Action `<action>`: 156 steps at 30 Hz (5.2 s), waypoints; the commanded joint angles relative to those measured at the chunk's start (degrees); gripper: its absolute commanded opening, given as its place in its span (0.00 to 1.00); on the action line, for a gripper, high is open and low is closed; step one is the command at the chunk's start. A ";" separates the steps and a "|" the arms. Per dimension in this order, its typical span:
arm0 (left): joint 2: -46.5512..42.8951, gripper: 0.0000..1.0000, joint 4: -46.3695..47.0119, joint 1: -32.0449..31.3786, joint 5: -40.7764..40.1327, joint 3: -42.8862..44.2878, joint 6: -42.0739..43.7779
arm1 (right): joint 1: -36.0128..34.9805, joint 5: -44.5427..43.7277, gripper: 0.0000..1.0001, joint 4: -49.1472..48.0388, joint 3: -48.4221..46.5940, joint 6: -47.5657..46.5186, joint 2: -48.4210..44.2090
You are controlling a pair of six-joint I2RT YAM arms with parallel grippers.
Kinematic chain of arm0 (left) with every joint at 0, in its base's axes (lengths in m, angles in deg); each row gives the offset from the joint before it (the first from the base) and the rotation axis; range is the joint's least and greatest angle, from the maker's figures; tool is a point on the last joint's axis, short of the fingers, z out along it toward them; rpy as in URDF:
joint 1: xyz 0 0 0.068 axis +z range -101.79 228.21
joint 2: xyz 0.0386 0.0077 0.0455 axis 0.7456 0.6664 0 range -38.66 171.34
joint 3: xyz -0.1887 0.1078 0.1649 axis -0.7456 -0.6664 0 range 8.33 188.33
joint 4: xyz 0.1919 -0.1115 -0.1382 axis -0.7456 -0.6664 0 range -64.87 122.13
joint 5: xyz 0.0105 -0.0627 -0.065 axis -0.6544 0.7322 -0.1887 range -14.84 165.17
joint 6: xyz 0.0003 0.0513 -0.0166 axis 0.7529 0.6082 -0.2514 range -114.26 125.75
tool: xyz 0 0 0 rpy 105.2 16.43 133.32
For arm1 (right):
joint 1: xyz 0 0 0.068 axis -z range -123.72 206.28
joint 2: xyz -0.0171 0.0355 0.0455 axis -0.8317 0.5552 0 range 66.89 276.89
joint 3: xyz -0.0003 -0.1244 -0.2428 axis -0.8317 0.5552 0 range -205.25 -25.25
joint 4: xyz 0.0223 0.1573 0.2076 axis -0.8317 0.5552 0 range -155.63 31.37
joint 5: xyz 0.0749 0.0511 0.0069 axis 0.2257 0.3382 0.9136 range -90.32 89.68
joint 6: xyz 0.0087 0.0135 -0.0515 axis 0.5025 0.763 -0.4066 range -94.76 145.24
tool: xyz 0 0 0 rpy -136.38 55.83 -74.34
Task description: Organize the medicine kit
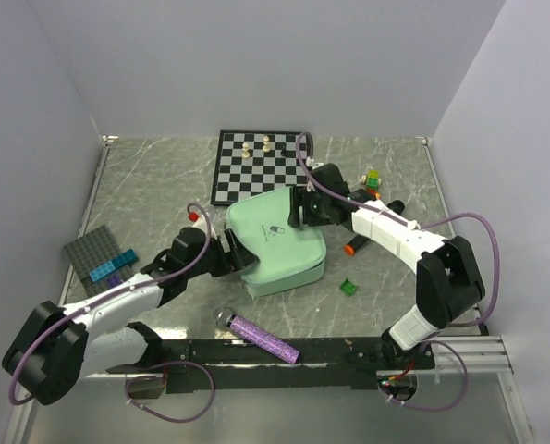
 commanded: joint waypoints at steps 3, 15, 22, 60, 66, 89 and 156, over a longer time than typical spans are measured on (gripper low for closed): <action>-10.90 0.92 -8.59 -2.26 -9.04 4.94 -1.79 | -0.77 -2.63 0.80 3.42 -5.94 1.21 -7.10; -13.23 0.96 -21.65 5.98 -14.65 18.66 7.36 | -2.25 -2.76 0.85 5.64 16.62 11.75 -35.92; 5.66 0.96 -3.20 16.98 3.30 23.23 12.10 | -9.90 1.13 0.87 -0.50 30.69 22.83 -44.64; 23.63 0.55 -6.69 11.72 17.39 20.88 12.21 | -3.76 -1.32 1.00 -12.13 27.47 14.15 -24.27; 8.70 0.51 -3.61 11.63 14.24 7.61 4.56 | -2.61 -0.54 1.00 -10.38 21.15 8.70 -18.29; -11.91 0.90 -21.20 9.70 -9.69 4.51 0.33 | -1.38 -0.28 1.00 -3.34 16.99 5.52 -20.31; -5.67 0.87 -23.84 16.11 7.34 20.97 9.30 | -35.83 -24.79 0.95 11.95 9.54 14.22 -11.79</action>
